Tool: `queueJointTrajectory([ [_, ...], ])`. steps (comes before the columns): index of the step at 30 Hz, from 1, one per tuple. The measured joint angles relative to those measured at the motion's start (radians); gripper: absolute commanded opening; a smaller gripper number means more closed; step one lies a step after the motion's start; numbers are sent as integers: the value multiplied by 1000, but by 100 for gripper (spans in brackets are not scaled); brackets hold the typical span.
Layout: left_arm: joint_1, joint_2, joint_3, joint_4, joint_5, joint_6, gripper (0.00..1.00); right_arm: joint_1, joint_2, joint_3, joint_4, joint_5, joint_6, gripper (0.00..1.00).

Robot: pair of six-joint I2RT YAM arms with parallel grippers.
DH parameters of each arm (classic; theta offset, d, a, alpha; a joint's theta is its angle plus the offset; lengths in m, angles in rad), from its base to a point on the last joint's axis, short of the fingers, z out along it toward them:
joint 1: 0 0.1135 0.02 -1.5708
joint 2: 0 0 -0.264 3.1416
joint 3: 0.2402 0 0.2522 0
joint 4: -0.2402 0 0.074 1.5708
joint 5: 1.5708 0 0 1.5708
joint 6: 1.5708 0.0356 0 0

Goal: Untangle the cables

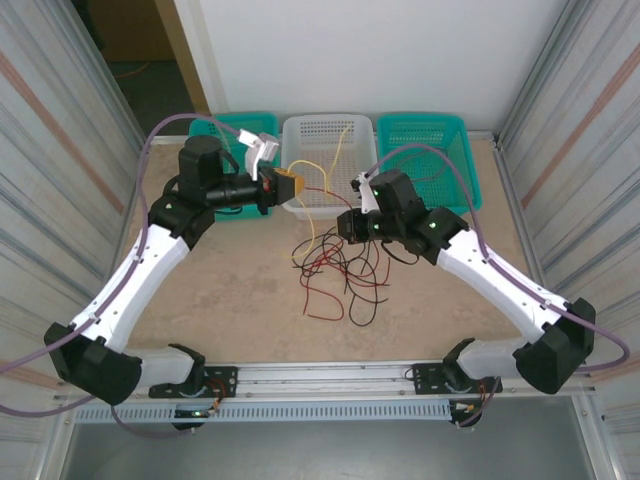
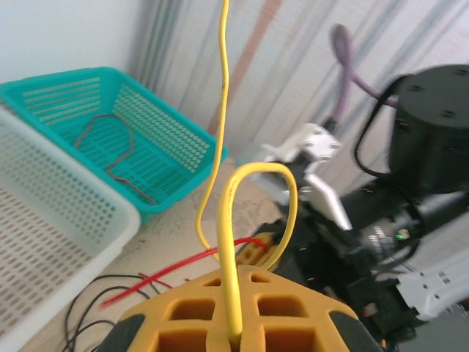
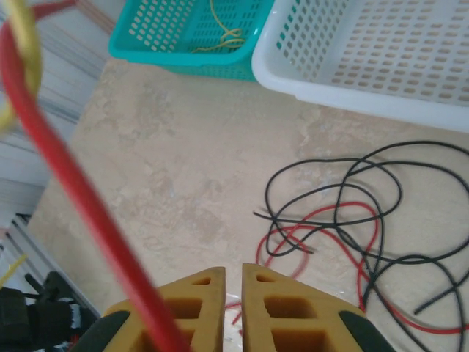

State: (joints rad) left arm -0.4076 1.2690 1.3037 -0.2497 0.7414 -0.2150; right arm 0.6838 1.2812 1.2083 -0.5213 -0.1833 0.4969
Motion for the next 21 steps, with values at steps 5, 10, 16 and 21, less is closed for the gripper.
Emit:
queueJointTrajectory([
  [5, 129, -23, -74, 10, -81, -97, 0, -104, -86, -82, 2, 6, 30, 0],
  [10, 262, -36, -108, -32, -169, -174, 0, -237, -174, -173, 5, -2, 77, 0],
  [16, 381, -31, -102, -124, -279, -204, 0, -273, -219, -189, -3, -5, 98, 0],
  [21, 433, 79, 5, -173, -328, -209, 0, -157, -121, -155, -37, 40, 96, 0],
])
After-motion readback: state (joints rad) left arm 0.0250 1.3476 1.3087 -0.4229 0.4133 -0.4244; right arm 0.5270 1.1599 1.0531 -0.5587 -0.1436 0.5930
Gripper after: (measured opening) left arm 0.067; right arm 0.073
